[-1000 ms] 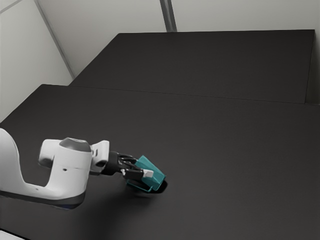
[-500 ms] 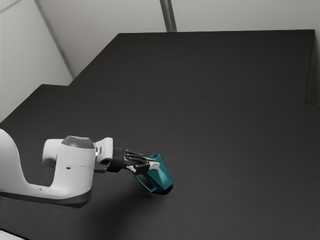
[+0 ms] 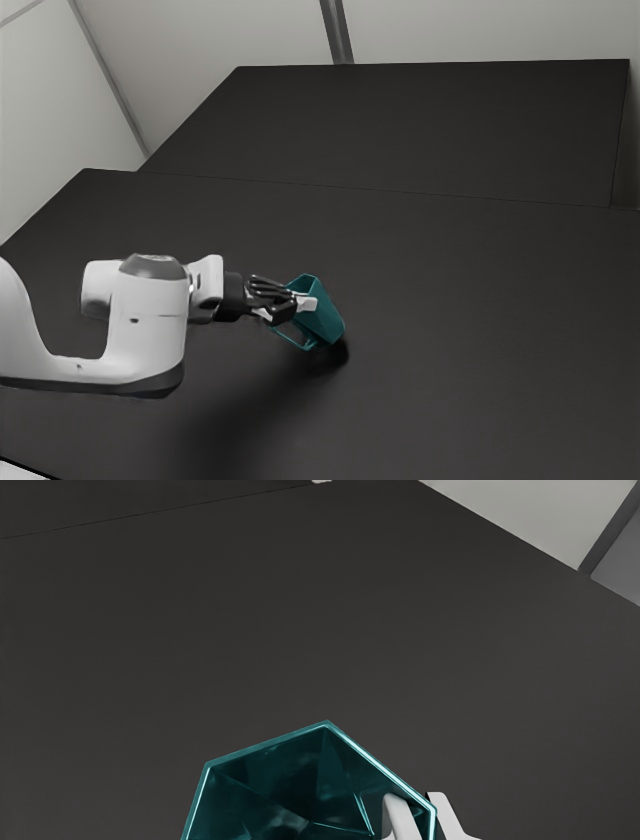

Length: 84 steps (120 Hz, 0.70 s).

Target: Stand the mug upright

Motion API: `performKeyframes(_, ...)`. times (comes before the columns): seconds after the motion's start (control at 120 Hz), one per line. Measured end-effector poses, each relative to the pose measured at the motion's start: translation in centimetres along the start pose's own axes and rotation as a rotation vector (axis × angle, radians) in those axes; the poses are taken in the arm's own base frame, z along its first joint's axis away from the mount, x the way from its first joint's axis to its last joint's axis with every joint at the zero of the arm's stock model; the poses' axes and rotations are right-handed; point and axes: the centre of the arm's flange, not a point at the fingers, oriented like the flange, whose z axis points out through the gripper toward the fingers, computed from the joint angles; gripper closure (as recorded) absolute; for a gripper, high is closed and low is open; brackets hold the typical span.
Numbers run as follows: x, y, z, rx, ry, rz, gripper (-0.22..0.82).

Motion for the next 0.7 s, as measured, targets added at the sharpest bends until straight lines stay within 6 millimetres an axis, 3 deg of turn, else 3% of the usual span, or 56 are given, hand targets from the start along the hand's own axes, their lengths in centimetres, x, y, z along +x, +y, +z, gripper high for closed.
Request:
performKeyframes(0.1, 2.7, -0.9, -0.3, 0.005, -0.041, 0.136, 0.77)
performKeyframes(0.367, 5.9, -3.0, -0.6, -0.006, -0.279, 0.393, 0.78)
performKeyframes(0.5, 8.7, -4.1, -1.5, -0.015, -0.437, 0.489, 0.79)
performKeyframes(0.7, 8.1, -5.5, -2.4, 0.025, -0.628, 0.385, 0.79)
